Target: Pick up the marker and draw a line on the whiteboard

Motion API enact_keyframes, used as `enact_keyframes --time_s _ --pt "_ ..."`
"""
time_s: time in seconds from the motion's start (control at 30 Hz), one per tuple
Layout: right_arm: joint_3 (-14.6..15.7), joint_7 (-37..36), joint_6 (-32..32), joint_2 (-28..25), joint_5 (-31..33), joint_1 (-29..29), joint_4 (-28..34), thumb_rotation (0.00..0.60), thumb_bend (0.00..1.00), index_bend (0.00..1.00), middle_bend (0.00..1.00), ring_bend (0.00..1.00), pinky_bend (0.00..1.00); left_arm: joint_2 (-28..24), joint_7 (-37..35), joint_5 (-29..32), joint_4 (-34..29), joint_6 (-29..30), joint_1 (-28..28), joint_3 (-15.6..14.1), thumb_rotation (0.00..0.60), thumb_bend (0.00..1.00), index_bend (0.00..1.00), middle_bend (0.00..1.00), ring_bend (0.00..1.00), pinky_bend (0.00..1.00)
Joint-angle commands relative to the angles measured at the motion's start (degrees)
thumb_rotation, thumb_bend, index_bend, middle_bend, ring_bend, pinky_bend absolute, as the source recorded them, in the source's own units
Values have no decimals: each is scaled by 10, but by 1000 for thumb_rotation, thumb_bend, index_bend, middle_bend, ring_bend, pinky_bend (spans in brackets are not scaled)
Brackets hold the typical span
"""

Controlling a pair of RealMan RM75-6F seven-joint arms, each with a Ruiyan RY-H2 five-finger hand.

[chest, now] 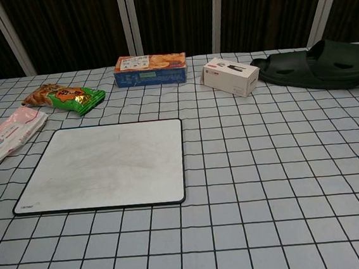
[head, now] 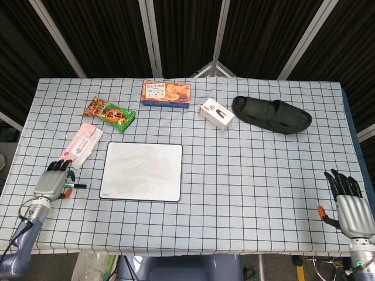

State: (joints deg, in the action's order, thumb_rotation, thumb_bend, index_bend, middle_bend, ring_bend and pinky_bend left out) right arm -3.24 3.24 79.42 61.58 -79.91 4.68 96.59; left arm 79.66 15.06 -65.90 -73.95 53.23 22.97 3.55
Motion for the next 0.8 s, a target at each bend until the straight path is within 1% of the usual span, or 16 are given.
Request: enact_keyframes --time_s 0.03,0.43,0.63,0.8 --pt "0 0 1 0 -2 0 1 600 344 0 0 0 0 2 0 0 1 1 0 0 600 491 441 51 0 0" --pt "-1 -2 4 0 -1 -1 2 600 344 0 0 0 0 6 0 3 5 2 1 -3 600 492 458 58 0 0" --pt "-2 -3 5 1 -1 -2 1 600 344 0 0 0 0 9 0 6 9 0 1 -5 600 508 489 70 0 0" --pt "-2 -5 5 1 0 -2 2 600 343 0 0 0 0 12 -4 8 12 0 1 -4 600 536 554 119 0 0"
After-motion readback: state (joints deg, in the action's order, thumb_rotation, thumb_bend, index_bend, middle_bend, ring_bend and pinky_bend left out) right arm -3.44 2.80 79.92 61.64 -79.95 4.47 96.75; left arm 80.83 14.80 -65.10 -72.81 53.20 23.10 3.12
